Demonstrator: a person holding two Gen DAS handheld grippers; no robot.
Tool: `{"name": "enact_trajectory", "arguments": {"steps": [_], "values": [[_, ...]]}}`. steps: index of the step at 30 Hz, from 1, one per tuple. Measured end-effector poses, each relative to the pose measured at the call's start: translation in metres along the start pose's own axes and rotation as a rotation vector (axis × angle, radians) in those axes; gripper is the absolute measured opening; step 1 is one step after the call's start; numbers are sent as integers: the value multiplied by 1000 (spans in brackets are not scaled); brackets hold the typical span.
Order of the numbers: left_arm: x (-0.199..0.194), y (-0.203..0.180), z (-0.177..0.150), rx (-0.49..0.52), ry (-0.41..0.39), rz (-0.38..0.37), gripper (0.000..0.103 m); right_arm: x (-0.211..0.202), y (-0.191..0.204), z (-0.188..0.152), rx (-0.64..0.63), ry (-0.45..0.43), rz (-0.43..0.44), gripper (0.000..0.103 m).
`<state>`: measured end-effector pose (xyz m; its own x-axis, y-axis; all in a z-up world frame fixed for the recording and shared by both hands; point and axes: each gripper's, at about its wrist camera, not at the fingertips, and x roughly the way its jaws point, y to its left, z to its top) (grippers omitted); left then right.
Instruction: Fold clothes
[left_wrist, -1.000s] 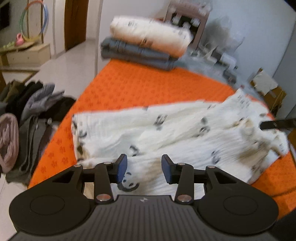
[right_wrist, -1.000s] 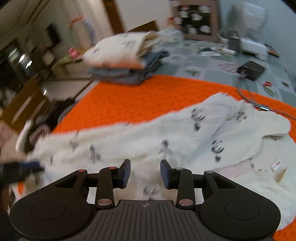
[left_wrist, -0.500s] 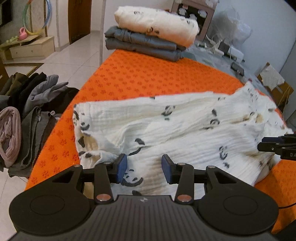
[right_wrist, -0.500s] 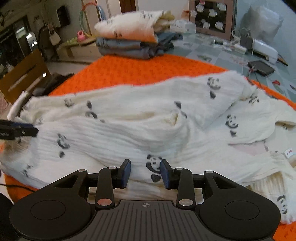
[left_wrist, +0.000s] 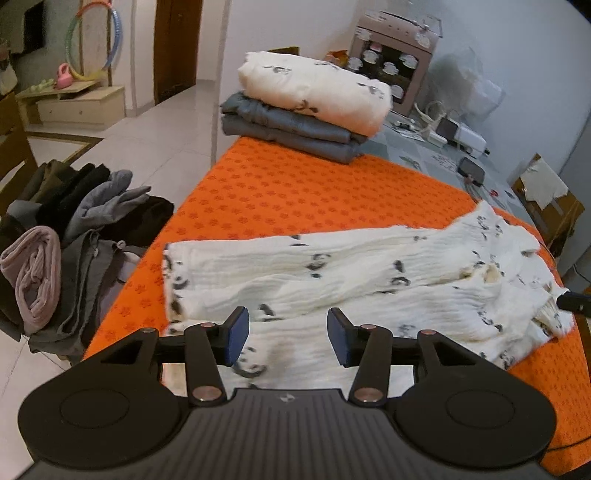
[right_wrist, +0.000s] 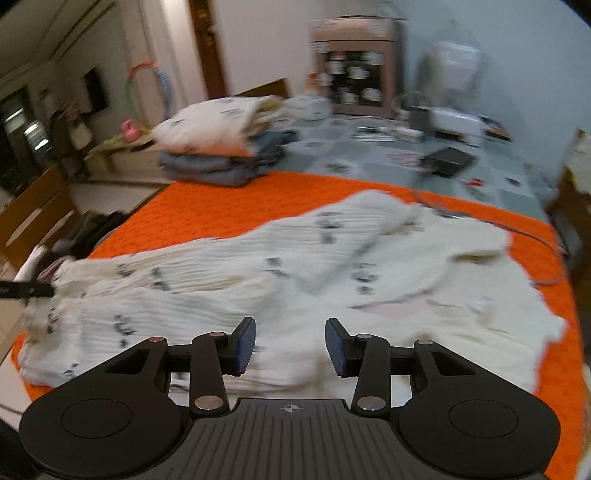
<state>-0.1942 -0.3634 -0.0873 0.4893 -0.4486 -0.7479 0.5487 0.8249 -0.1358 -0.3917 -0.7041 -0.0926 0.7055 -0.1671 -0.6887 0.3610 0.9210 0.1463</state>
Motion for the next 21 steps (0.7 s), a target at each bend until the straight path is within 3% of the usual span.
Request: {"name": "enact_trajectory", "arguments": {"steps": [7, 13, 18, 21], "values": [[15, -59, -15, 7, 57, -22, 55, -15, -100, -3, 68, 15, -91, 45], [40, -120, -29, -3, 85, -16, 55, -3, -177, -9, 102, 84, -81, 45], [62, -163, -32, 36, 99, -9, 56, 15, -208, -20, 153, 159, -53, 45], [71, -175, -30, 49, 102, 16, 56, 11, -208, -21, 152, 139, -18, 45]]}}
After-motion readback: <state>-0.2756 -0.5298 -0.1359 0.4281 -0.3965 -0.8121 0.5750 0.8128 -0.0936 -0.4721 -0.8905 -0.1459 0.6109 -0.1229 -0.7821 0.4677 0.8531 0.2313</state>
